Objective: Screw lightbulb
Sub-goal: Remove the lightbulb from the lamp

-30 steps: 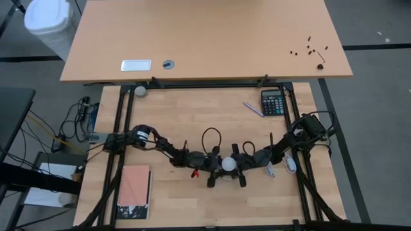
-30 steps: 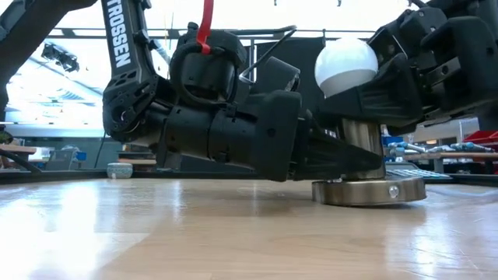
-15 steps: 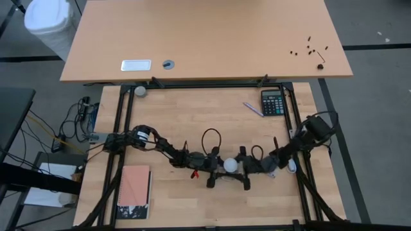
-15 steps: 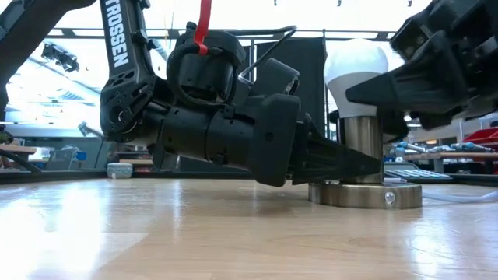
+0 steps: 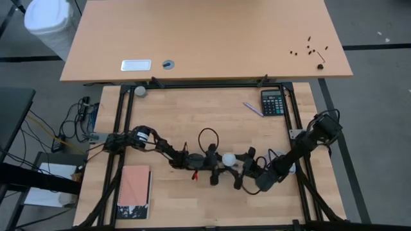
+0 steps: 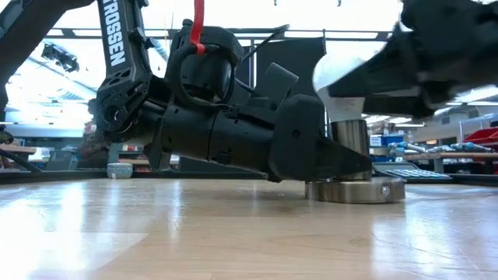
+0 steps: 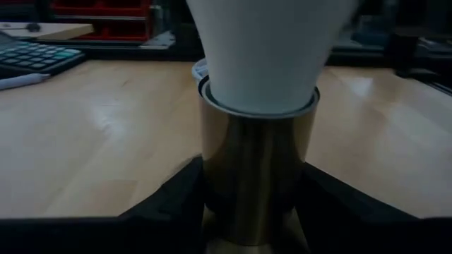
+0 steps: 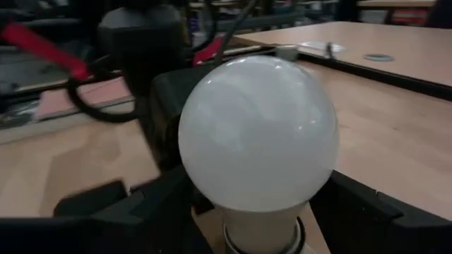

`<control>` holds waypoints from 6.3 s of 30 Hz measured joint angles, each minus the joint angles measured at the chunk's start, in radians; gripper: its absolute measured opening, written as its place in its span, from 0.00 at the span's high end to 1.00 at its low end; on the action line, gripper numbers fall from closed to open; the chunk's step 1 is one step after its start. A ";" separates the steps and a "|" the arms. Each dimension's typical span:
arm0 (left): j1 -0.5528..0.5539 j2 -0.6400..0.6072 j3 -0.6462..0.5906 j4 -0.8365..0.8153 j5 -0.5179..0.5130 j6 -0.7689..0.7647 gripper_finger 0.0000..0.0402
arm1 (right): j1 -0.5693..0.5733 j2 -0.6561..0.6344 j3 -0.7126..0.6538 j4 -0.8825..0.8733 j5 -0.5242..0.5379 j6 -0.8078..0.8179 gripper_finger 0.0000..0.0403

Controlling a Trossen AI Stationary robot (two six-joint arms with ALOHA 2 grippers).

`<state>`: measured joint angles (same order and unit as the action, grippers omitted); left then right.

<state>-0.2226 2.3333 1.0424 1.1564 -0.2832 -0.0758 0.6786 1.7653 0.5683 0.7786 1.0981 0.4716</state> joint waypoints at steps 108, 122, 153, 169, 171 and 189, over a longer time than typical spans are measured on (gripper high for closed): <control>-0.021 -0.002 0.001 0.003 0.113 0.094 0.53 | -0.115 -0.051 0.064 -0.158 -0.273 -0.222 0.37; -0.020 0.000 0.000 0.043 0.199 0.141 0.53 | -0.249 -0.066 -0.128 0.292 -0.762 -0.326 0.37; -0.024 -0.042 -0.001 0.182 0.503 0.066 0.53 | -0.479 -0.106 -0.134 0.339 -1.514 -0.162 0.36; -0.006 -0.042 0.000 0.006 0.223 0.044 0.53 | -0.321 -0.646 0.050 -1.039 -0.985 0.147 0.37; -0.006 -0.041 0.000 -0.022 0.161 0.044 0.53 | -0.302 -0.621 0.145 -1.201 -0.955 0.181 0.37; -0.006 -0.042 0.001 -0.080 -0.049 -0.026 0.53 | -0.286 -0.162 0.722 -1.790 -0.986 0.150 0.37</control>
<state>-0.2291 2.2913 1.0432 1.0766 -0.3323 -0.1019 0.3930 1.6034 1.2903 -1.0117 0.1124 0.6215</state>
